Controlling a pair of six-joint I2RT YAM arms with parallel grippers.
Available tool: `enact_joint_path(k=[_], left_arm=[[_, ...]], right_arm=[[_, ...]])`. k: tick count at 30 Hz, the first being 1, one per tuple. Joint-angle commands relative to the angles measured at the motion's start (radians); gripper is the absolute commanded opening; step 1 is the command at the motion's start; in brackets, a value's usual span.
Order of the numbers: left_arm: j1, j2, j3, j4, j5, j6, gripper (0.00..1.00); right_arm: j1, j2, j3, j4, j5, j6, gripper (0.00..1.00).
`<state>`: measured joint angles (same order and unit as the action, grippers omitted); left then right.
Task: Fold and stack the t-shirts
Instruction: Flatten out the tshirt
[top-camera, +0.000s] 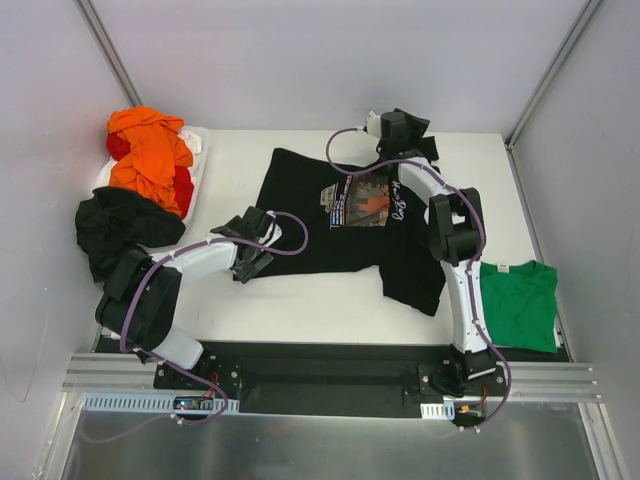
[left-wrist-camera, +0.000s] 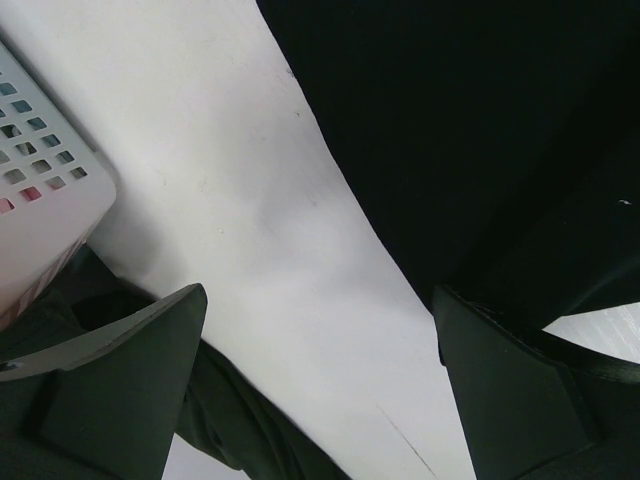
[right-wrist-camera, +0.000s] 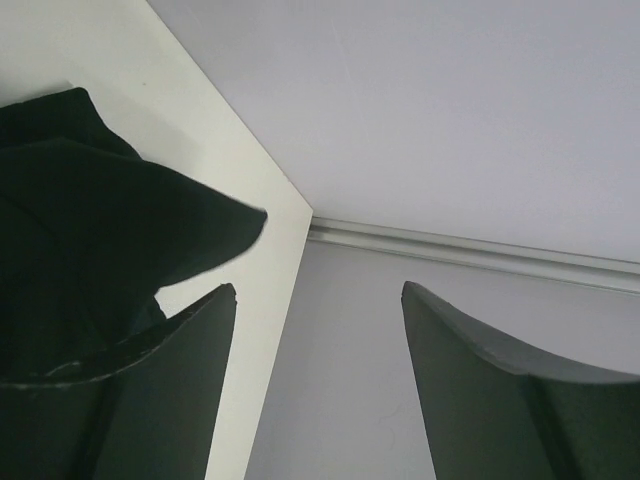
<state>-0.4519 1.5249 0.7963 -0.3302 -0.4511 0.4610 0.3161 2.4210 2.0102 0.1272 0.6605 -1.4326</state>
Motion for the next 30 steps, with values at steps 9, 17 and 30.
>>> enact_joint_path(k=[9,17,30], left_arm=[[-0.001,0.023,0.063,-0.023,0.032,-0.013,0.98],[-0.001,0.050,0.144,-0.023,0.063,-0.016,0.98],[-0.001,0.050,0.130,-0.023,0.066,-0.019,0.98]], right_arm=[[0.020,-0.284,-0.226,-0.339,-0.111,0.338,0.76],[-0.025,-0.444,-0.299,-0.639,-0.372,0.596,0.79],[-0.130,-0.261,-0.122,-0.851,-0.674,0.712,0.80]])
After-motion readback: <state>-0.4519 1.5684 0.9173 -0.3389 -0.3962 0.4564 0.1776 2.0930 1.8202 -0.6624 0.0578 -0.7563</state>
